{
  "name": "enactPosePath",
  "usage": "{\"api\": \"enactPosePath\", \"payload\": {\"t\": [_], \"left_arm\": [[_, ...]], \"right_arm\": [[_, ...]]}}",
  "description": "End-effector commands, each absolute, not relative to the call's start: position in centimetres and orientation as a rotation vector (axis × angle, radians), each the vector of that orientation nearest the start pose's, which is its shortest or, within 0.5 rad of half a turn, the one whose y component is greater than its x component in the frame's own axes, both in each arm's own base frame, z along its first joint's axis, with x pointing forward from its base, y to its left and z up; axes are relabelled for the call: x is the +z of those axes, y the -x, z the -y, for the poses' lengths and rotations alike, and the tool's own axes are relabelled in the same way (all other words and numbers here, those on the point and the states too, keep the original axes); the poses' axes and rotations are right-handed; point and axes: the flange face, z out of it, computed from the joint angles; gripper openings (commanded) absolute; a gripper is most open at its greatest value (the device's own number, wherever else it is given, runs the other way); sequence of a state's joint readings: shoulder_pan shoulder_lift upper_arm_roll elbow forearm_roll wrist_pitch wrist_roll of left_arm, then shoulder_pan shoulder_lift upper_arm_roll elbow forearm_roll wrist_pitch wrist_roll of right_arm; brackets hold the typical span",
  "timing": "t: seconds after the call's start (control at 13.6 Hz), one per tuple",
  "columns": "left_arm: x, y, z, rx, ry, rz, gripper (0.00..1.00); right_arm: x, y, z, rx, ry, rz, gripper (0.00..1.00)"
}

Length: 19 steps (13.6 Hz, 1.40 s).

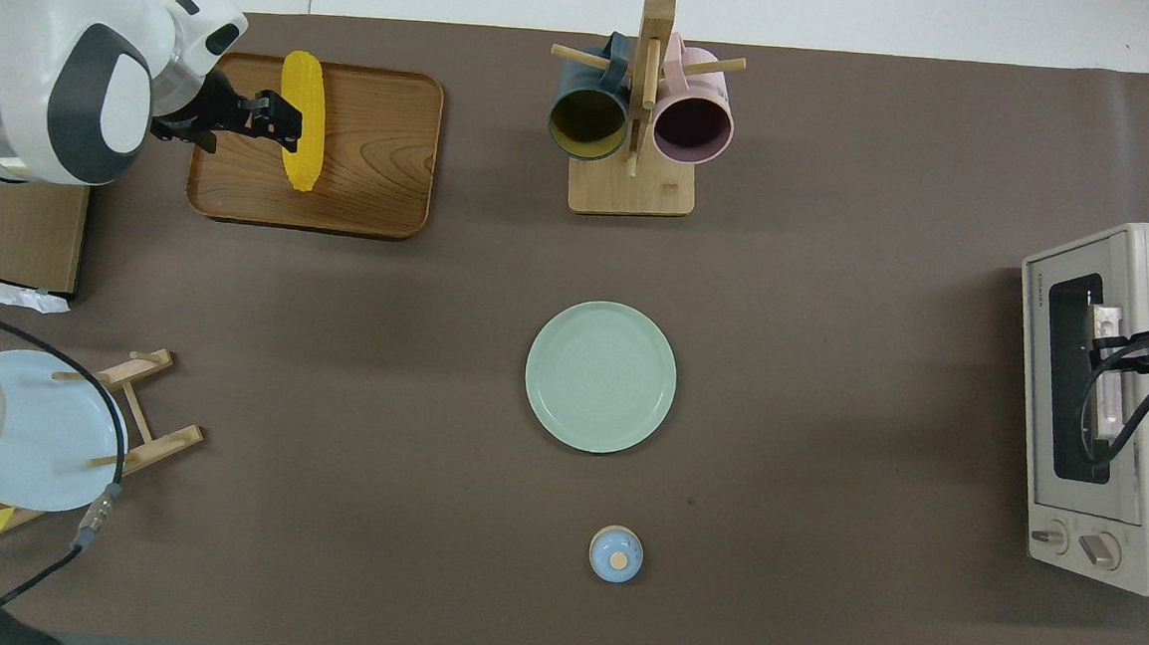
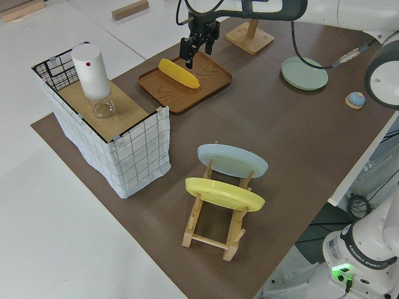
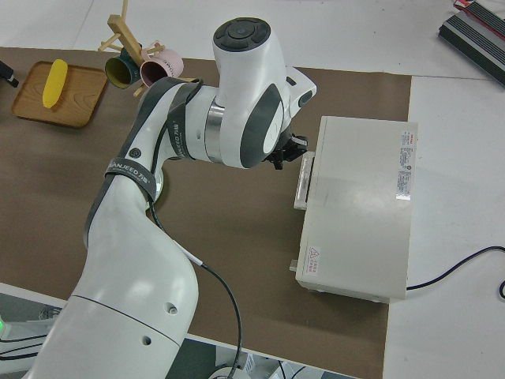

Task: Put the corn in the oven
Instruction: 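Reach the yellow corn on the wooden tray and grasp it with the left gripper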

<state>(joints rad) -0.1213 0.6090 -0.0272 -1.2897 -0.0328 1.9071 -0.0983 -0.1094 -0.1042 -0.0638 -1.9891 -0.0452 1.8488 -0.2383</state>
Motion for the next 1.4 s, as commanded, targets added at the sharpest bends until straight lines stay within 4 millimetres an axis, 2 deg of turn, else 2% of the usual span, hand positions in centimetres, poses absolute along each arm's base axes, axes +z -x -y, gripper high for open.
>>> {"api": "enactPosePath", "payload": {"t": [0.0,0.22,0.44,0.66,0.96,1.18,1.25,1.33], "left_arm": [[37.5,-75.3,10.4,-0.104,3.207,-0.035,1.00],[36.1,-76.1,10.5,-0.173,3.224,-0.019,1.00],[34.7,-76.4,10.4,-0.170,3.222,-0.060,1.00],[31.8,-76.9,11.2,-0.195,3.221,-0.091,1.00],[30.8,-77.2,11.2,-0.217,3.231,-0.102,1.00],[30.5,-77.4,11.3,-0.259,3.232,-0.099,1.00],[30.5,-77.5,11.3,-0.264,3.233,-0.098,0.82],[30.5,-77.5,11.4,-0.264,3.232,-0.101,0.54]], "right_arm": [[49.2,-50.9,10.8,0.074,3.170,0.124,0.00],[48.3,-50.8,11.0,0.096,3.166,0.113,0.00],[47.2,-50.9,12.0,0.089,3.202,0.133,0.00],[47.0,-50.8,11.9,0.113,3.203,0.147,0.00],[46.0,-50.4,11.8,0.144,3.197,0.146,0.00],[45.4,-50.5,10.6,0.152,3.192,0.108,0.00],[45.2,-50.7,9.1,0.154,3.193,0.109,0.00],[44.8,-50.9,7.9,0.158,3.191,0.113,0.00]]}}
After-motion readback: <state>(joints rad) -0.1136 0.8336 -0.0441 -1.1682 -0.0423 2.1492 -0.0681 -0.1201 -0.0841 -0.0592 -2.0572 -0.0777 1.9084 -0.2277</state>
